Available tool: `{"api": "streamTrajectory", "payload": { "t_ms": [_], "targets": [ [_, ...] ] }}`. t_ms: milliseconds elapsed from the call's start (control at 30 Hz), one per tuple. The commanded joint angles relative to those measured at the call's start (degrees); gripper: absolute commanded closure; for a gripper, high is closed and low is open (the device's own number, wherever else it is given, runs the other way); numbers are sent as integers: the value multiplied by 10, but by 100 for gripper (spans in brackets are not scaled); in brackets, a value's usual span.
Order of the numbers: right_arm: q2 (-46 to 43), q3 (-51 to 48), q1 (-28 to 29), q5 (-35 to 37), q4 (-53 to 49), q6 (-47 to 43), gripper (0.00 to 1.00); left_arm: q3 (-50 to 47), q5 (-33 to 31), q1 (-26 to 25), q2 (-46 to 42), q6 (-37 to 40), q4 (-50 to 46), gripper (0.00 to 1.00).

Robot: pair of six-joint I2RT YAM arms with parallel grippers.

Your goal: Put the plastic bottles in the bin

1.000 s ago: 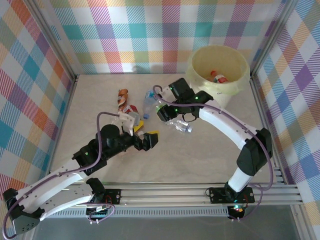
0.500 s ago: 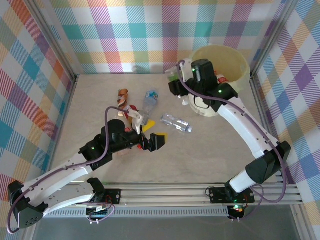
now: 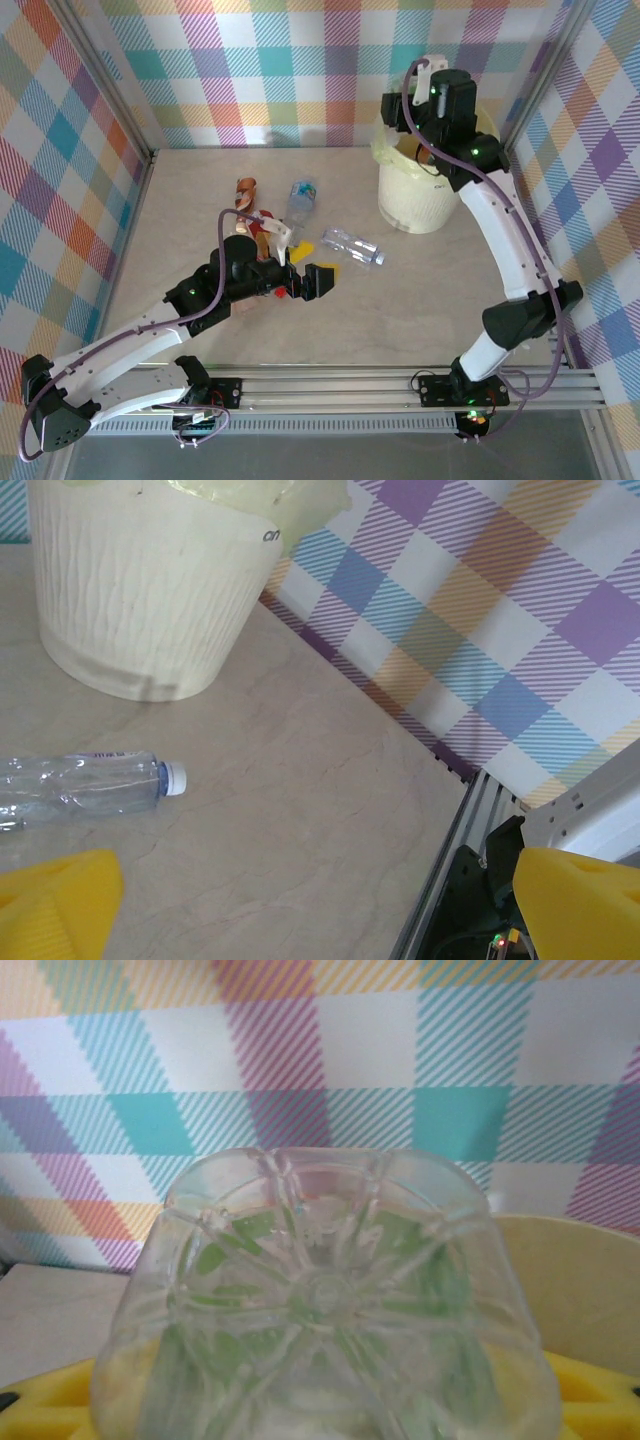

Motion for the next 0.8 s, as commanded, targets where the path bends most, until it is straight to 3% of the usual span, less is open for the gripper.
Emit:
{"api": "streamTrajectory", "payload": {
  "t_ms": [0, 367, 600, 767],
  "targets": [
    [40, 44, -19, 30, -31, 18, 39, 17, -4, -4, -1, -8, -5, 0],
    [98, 75, -65, 36, -63, 21, 44, 13, -13, -4, -17, 2, -22, 0],
    [145, 112, -76, -2, -132, -6, 44, 12, -11, -4, -12, 4, -25, 0],
    [161, 116, -93, -71, -165, 4, 44, 17, -10, -4, -7, 7, -38, 0]
  ]
}}
